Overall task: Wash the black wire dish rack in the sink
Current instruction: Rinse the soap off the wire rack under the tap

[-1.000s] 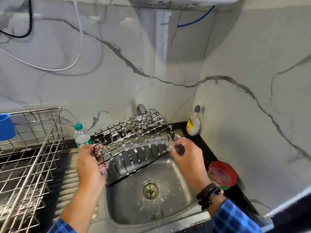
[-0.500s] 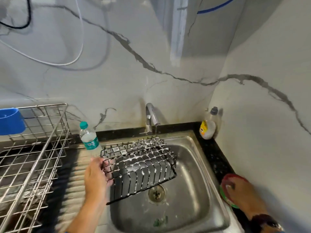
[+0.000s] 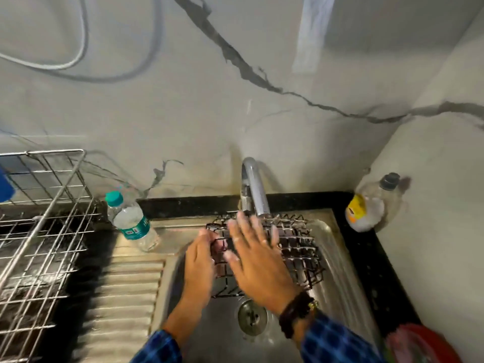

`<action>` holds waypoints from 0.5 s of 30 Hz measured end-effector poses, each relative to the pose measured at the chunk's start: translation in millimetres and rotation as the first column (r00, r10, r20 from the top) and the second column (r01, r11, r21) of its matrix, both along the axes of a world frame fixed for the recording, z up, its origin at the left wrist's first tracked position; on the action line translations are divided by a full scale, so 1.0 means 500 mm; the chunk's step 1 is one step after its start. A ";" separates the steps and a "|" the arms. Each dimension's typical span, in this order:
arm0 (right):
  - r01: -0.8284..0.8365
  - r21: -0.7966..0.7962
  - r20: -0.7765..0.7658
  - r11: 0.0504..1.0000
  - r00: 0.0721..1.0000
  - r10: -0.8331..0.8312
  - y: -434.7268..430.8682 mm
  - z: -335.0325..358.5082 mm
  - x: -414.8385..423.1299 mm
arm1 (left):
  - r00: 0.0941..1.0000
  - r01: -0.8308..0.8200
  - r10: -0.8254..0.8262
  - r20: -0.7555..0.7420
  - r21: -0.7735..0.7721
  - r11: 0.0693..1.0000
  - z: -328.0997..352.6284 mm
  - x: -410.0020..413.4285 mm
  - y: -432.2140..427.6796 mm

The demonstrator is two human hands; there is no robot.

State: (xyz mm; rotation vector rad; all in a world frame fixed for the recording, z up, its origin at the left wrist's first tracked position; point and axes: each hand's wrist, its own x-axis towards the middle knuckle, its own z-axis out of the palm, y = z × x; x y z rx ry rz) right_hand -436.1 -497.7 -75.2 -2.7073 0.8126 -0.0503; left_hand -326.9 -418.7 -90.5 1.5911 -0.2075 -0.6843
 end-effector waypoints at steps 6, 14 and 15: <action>0.147 -0.081 -0.072 0.986 0.986 -0.153 -0.076 -0.052 -0.067 | 0.997 0.070 -0.071 -0.036 -0.015 0.997 -0.041 0.035 -0.011; -0.108 -0.038 -0.059 0.993 0.993 0.106 -0.018 -0.044 -0.015 | 0.997 0.078 -0.078 -0.009 -0.026 0.997 -0.059 0.009 -0.025; -0.123 -0.039 -0.042 0.992 0.992 0.121 -0.023 -0.040 -0.017 | 0.997 0.079 -0.079 -0.001 -0.030 0.996 -0.056 0.008 -0.021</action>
